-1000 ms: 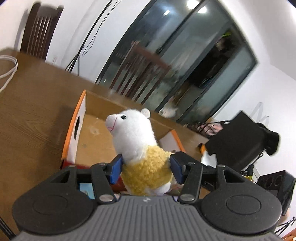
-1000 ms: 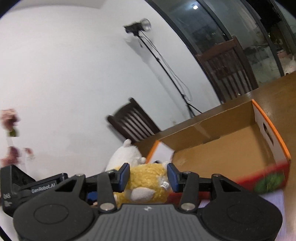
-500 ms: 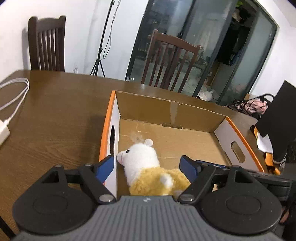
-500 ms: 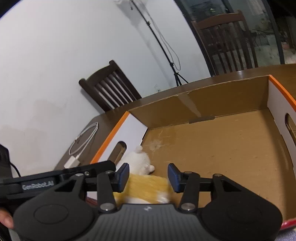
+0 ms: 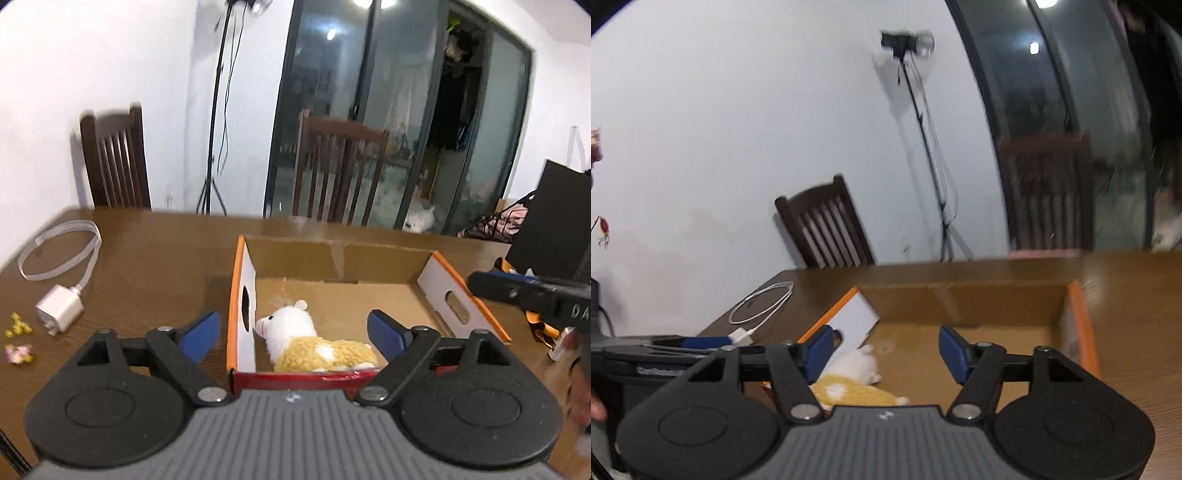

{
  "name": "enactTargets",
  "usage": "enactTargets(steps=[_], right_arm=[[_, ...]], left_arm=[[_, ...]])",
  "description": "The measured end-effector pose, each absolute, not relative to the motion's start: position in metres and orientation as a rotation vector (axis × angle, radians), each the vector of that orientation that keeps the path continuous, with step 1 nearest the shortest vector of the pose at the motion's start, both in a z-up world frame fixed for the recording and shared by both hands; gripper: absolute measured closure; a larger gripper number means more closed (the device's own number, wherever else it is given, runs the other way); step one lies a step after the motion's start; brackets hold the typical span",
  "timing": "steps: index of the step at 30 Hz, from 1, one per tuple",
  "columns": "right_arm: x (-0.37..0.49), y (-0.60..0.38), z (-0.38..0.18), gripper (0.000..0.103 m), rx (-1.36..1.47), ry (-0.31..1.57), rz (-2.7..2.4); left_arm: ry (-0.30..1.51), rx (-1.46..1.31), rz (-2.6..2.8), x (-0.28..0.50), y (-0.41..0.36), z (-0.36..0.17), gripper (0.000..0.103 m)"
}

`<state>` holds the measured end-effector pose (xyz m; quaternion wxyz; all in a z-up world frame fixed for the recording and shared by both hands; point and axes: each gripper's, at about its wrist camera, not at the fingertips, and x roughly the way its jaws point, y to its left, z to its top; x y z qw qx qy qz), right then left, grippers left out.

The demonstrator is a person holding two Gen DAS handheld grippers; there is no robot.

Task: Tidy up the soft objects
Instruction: 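Carry the alpaca plush into the cardboard box and open both grippers, then move both grippers back to the pile toward the purple satin bow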

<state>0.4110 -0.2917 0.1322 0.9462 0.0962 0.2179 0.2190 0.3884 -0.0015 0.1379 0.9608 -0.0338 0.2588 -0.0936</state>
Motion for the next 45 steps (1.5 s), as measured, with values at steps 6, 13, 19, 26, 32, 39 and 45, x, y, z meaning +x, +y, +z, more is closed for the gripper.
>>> enactTargets(steps=[6, 13, 19, 26, 32, 39, 45], right_arm=[[0.332, -0.319, 0.141, 0.027, 0.081, 0.327, 0.361], [0.235, -0.318, 0.118, 0.014, -0.002, 0.205, 0.33], [0.175, -0.319, 0.084, 0.008, 0.036, 0.204, 0.342], [0.132, -0.32, 0.042, 0.006, 0.076, 0.264, 0.316], [0.115, -0.325, 0.026, 0.008, 0.093, 0.304, 0.303], [0.129, -0.335, 0.028, 0.018, 0.164, 0.332, 0.289], [0.173, -0.335, 0.035, 0.043, 0.208, 0.381, 0.314]], left_arm=[[0.381, -0.033, -0.171, 0.303, -0.008, 0.14, 0.004], [0.288, -0.022, -0.158, 0.212, -0.022, 0.11, 0.0], [0.301, -0.02, -0.152, 0.159, -0.031, 0.081, 0.0], [0.386, -0.041, -0.17, 0.136, -0.037, 0.047, 0.0], [0.393, -0.042, -0.232, 0.126, -0.052, 0.04, 0.0], [0.389, -0.055, -0.313, 0.143, -0.064, 0.047, 0.02], [0.435, -0.101, -0.323, 0.202, -0.077, 0.051, 0.048]])
